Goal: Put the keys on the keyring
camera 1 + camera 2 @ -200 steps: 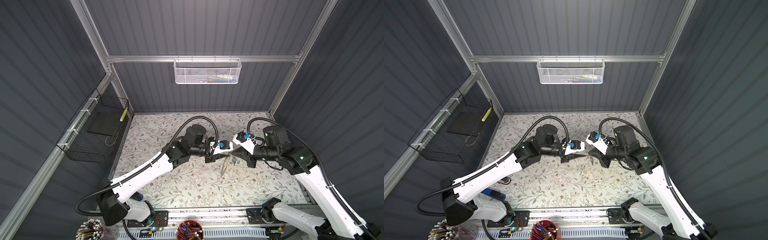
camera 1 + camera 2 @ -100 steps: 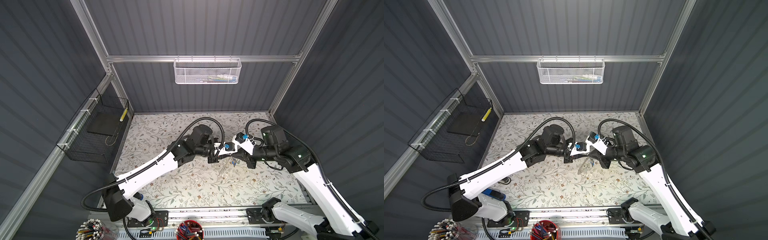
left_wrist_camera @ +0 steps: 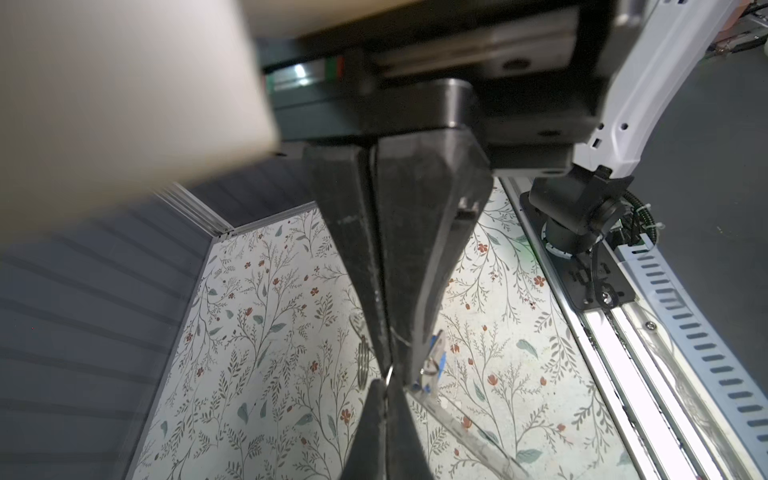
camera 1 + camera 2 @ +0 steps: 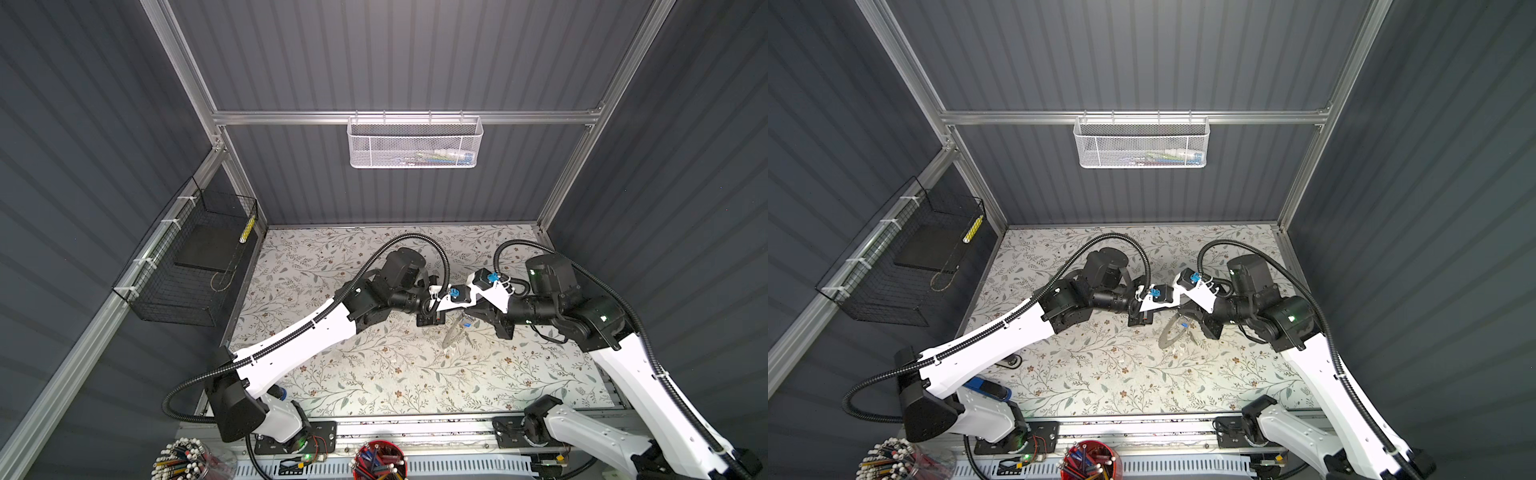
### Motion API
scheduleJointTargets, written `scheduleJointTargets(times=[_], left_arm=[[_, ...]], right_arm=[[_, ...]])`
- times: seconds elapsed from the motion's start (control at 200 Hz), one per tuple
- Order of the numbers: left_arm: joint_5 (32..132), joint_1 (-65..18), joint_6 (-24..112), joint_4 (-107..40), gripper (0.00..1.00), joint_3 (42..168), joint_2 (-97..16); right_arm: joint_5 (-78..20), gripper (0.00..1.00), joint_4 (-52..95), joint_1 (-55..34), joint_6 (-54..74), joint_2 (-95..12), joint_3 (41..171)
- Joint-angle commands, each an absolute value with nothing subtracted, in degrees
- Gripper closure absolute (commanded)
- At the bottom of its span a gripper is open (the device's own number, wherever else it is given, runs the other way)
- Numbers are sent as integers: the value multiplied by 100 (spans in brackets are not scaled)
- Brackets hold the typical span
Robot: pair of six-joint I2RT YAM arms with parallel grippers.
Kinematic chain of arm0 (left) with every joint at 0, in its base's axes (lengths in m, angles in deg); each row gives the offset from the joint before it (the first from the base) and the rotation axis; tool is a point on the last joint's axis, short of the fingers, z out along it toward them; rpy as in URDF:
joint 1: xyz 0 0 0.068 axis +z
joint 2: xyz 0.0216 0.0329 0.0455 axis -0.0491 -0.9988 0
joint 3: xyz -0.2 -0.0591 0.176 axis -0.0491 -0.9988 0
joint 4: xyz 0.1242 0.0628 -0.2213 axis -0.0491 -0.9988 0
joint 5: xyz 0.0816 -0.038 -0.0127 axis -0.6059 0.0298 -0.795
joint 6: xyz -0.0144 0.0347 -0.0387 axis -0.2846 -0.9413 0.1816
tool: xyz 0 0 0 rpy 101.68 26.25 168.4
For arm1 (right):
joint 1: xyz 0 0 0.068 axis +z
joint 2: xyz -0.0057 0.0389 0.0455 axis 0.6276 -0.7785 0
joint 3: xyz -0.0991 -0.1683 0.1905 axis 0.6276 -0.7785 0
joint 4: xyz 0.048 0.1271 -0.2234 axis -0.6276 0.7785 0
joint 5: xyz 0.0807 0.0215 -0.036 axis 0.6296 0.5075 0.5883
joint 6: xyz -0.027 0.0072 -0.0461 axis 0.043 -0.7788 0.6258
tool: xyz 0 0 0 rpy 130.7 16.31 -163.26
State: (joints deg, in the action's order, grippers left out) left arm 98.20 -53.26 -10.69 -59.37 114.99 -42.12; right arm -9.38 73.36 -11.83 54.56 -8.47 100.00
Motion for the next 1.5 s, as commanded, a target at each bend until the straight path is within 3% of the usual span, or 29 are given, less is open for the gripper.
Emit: scheduleJointTargets(times=[0.0, 0.27, 0.505, 1.221, 1.491], left_arm=[[10203, -5375, -1077, -5935, 100, 11560, -4232], [10012, -5310, -370, -4801, 100, 10823, -3887], [9770, -5283, 668, -3372, 100, 10268, -3614], [8898, -5292, 1886, -1438, 100, 9479, -3128], [8914, -5291, 2032, -1221, 100, 9387, -3104]], right_arm=[[-1165, 80, 6568, -1163, 5397, -526, 9827], [-2194, 53, 5836, -1165, 5222, 392, 9136], [-2107, 48, 5365, -1163, 4637, 952, 8330], [-1321, 58, 3565, -896, 4030, 579, 7911], [-1864, 79, 3469, -667, 3988, 474, 7964]])
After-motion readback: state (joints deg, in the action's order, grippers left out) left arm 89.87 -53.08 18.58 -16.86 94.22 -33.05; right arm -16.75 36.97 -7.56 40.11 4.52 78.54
